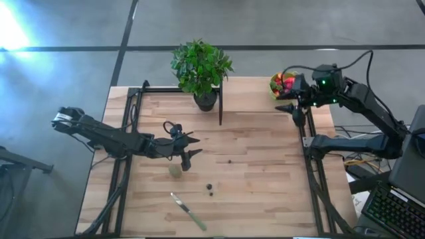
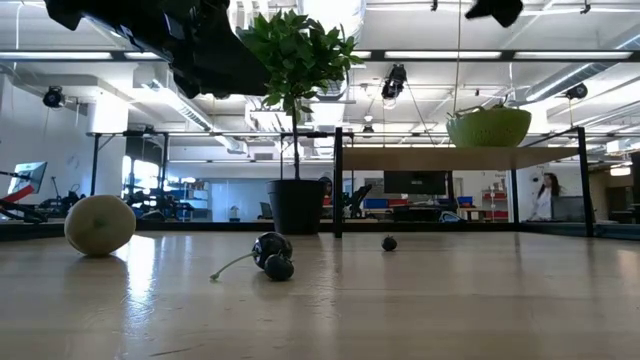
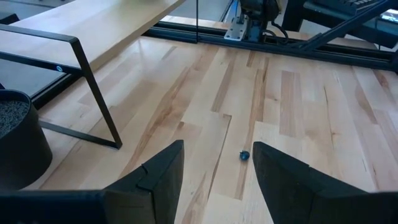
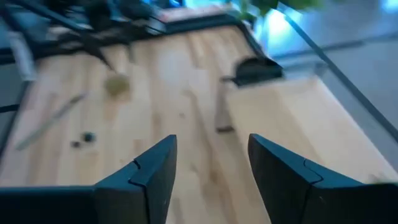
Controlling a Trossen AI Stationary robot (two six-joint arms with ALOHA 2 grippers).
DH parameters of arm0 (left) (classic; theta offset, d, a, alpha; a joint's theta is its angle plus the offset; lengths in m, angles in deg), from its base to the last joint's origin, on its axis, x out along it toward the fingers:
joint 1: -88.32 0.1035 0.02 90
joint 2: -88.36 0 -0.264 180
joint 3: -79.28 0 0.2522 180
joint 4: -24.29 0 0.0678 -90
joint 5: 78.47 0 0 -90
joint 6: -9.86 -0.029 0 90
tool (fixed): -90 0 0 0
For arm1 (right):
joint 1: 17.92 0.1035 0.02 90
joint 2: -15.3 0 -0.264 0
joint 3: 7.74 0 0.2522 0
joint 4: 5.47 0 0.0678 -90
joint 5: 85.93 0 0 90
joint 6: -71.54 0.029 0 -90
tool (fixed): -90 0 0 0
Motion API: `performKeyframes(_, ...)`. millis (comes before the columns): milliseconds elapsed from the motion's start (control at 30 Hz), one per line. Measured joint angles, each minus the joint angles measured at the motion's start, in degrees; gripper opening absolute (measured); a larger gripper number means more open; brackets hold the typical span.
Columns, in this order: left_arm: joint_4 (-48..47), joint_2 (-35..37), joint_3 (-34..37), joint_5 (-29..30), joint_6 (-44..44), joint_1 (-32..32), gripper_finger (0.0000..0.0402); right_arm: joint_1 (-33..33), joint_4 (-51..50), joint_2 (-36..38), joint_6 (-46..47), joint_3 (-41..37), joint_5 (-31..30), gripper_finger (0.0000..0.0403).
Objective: Pick & Place Fruit
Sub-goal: Put the blueberry into the green strainer bowl on the shelf
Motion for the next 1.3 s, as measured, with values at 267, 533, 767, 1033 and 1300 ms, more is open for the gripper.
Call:
performKeyframes(267,0.0,0.0,0.0,0.0,0.0,0.0,0.0197,14.1,6.7,-0.6,3.8,0.0,-0.1,0.0173)
performKeyframes(533,0.0,0.0,0.0,0.0,0.0,0.0,0.0197,24.7,10.3,-5.9,4.7,0.0,-5.6,0.0172)
performKeyframes(767,0.0,0.0,0.0,0.0,0.0,0.0,0.0197,30.8,10.2,-14.1,3.6,0.0,-8.1,0.0171)
performKeyframes(1033,-0.1,0.0,0.0,0.0,0.0,0.0,0.0197,34.6,10.3,-22.9,3.3,0.0,-8.9,0.0164)
performKeyframes(1300,-0.4,0.0,0.0,0.0,0.1,0.0,0.0197,36.2,10.5,-31.1,3.4,0.0,-10.9,0.0142)
